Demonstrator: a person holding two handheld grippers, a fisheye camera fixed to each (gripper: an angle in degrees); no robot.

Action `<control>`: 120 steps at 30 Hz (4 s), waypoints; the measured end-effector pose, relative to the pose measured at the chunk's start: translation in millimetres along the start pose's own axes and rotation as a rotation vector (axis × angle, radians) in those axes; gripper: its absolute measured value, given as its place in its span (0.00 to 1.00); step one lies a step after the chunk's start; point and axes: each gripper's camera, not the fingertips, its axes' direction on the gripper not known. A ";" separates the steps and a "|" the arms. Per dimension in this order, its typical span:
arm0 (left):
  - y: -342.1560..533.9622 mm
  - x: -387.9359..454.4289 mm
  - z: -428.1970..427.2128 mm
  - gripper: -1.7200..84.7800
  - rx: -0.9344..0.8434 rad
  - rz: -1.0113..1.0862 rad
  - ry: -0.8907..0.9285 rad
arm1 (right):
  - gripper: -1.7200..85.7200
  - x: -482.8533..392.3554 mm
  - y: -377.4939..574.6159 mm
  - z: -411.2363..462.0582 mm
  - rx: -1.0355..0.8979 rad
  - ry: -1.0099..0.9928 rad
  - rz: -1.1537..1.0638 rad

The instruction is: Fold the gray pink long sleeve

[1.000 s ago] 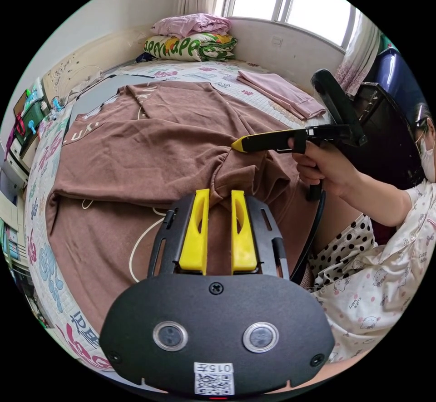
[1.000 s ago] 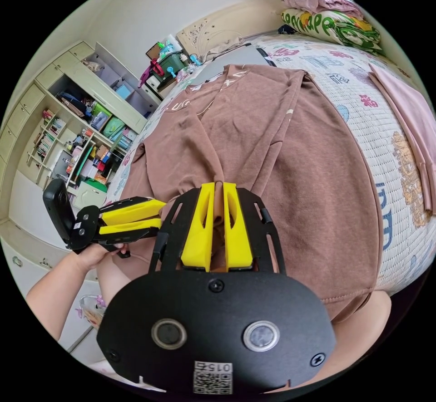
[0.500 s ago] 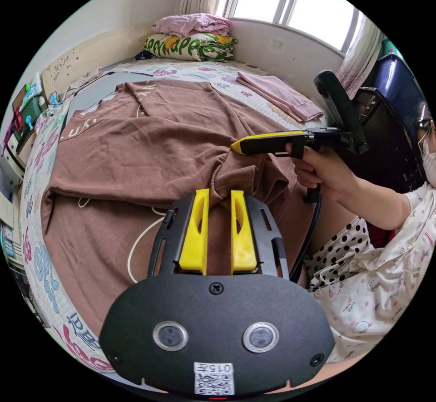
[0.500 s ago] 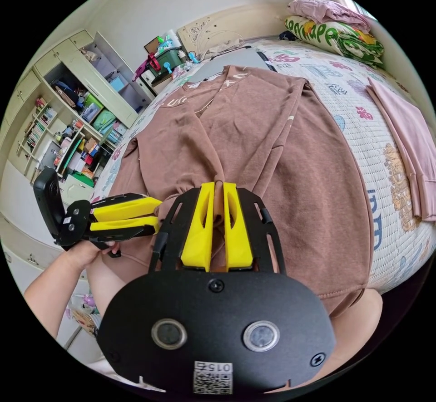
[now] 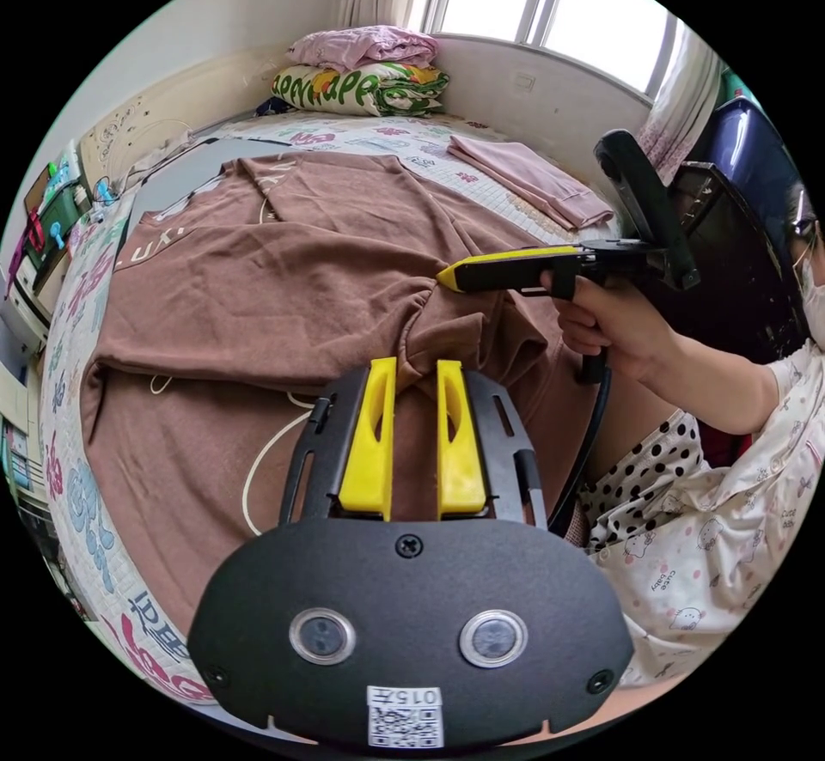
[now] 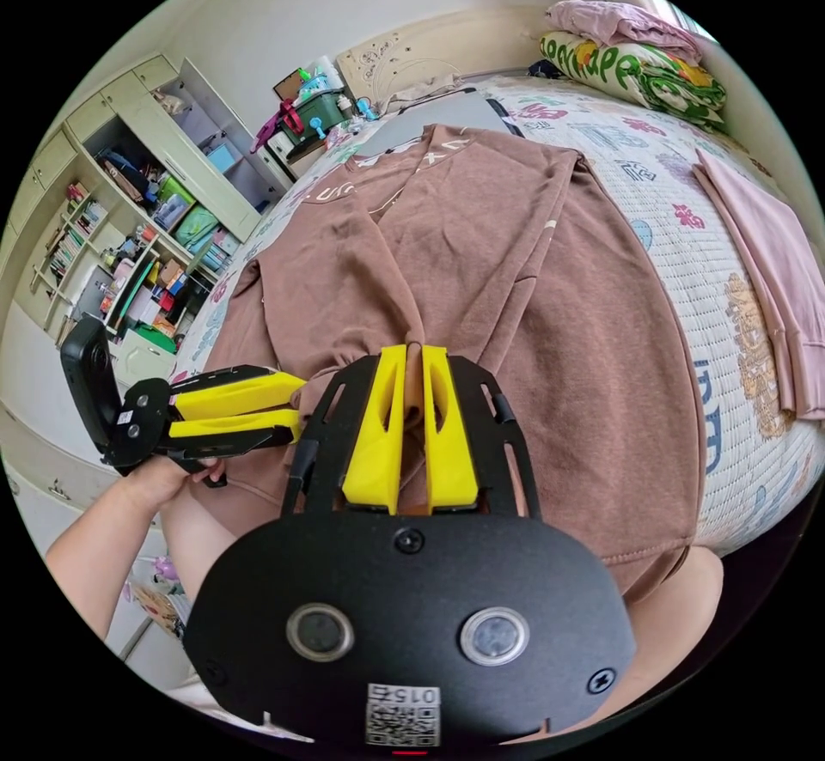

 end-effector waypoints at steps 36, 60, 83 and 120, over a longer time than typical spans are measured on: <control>-46.1 19.0 20.9 0.11 0.008 -0.004 0.017 | 0.07 -74.0 11.6 183.0 0.013 0.185 -0.079; -49.2 29.9 64.7 0.09 0.038 -0.023 0.108 | 0.06 -144.4 -33.9 163.9 0.032 0.092 -0.017; 47.6 109.8 93.8 0.11 0.300 0.111 0.183 | 0.02 -148.1 13.7 -104.0 0.168 -0.247 0.182; 411.9 -188.8 223.3 0.15 0.568 -0.681 0.318 | 0.09 -351.8 86.6 -149.5 0.674 -0.459 -0.519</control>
